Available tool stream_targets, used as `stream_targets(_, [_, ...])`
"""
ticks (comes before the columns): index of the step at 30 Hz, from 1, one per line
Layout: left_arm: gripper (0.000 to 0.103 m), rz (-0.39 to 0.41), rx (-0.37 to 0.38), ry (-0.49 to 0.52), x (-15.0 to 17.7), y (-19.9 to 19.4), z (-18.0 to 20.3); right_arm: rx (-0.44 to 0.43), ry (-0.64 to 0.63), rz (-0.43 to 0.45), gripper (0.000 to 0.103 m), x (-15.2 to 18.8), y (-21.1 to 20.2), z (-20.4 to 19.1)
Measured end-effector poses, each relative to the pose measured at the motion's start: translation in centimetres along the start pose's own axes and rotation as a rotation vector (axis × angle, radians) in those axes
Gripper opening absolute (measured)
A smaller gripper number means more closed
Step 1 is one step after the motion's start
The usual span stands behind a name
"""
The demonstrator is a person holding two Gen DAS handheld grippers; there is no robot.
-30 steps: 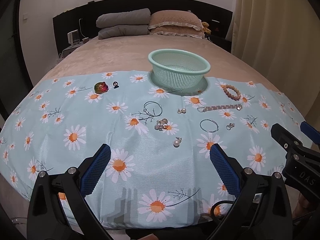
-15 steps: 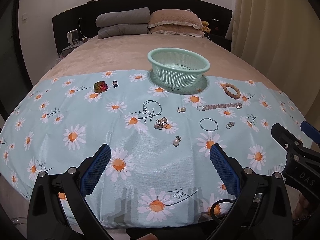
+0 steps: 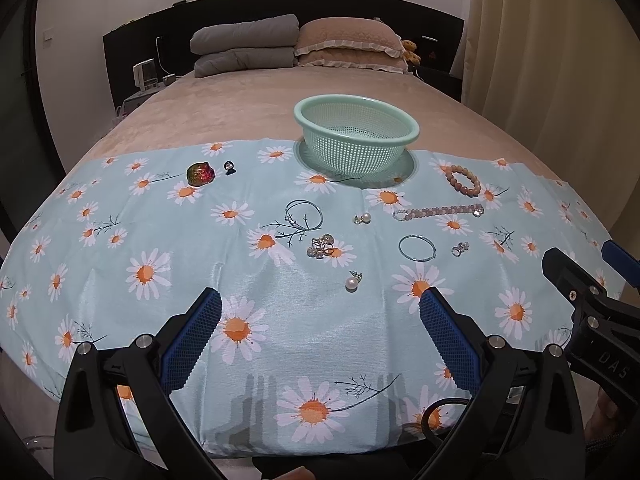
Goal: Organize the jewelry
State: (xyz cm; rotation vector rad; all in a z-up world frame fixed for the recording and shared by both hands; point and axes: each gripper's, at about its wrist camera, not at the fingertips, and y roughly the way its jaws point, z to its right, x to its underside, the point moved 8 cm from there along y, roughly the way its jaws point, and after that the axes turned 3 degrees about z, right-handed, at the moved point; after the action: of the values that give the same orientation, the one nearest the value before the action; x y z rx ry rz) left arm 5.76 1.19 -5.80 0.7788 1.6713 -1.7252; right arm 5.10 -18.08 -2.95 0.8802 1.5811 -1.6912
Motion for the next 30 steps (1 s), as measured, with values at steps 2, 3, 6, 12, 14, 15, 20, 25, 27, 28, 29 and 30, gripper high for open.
stream_targets(2, [0.097, -0.003, 0.001, 0.002, 0.0, 0.0, 0.0, -0.001, 0.0, 0.0, 0.095, 0.0, 0.0, 0.0])
stream_targets(3, [0.097, -0.004, 0.001, 0.003, 0.0, 0.1, 0.0, 0.0, -0.001, 0.001, 0.095, 0.0, 0.0, 0.0])
stream_targets(6, [0.097, -0.008, 0.003, 0.005, 0.1, 0.1, 0.1, -0.004, -0.001, -0.002, 0.095, 0.1, 0.0, 0.0])
stream_targets(12, [0.097, -0.032, 0.029, -0.01, 0.2, 0.6, 0.1, -0.018, -0.001, -0.009, 0.095, 0.2, 0.2, 0.1])
stream_targets(14, [0.097, -0.05, 0.046, -0.018, 0.3, 1.0, 0.0, -0.028, 0.0, -0.01, 0.095, 0.2, 0.2, 0.1])
stream_targets(15, [0.097, -0.063, 0.042, -0.02, 0.4, 1.3, -0.1, -0.029, -0.001, -0.009, 0.095, 0.1, 0.2, 0.0])
stream_targets(20, [0.097, -0.099, 0.039, -0.032, 0.5, 3.1, -1.1, -0.065, -0.023, 0.003, 0.095, 0.0, -0.1, -0.6])
stream_targets(25, [0.097, -0.125, 0.026, -0.067, -0.1, 5.2, -2.6, -0.072, -0.049, -0.028, 0.095, -0.1, 0.7, -1.0])
stream_targets(27, [0.097, -0.139, 0.037, -0.082, -0.4, 6.3, -3.1, -0.089, -0.063, -0.06, 0.095, 0.0, 1.6, -1.2])
stream_targets(28, [0.097, -0.146, 0.043, -0.088, -0.6, 6.9, -3.3, -0.1, -0.068, -0.075, 0.095, 0.1, 2.1, -1.2])
stream_targets(29, [0.097, -0.149, 0.042, -0.092, -0.8, 7.4, -3.5, -0.102, -0.073, -0.083, 0.095, 0.1, 2.5, -1.2])
stream_targets(30, [0.097, -0.148, 0.039, -0.091, -1.1, 7.9, -3.8, -0.096, -0.081, -0.083, 0.095, 0.0, 2.8, -1.0])
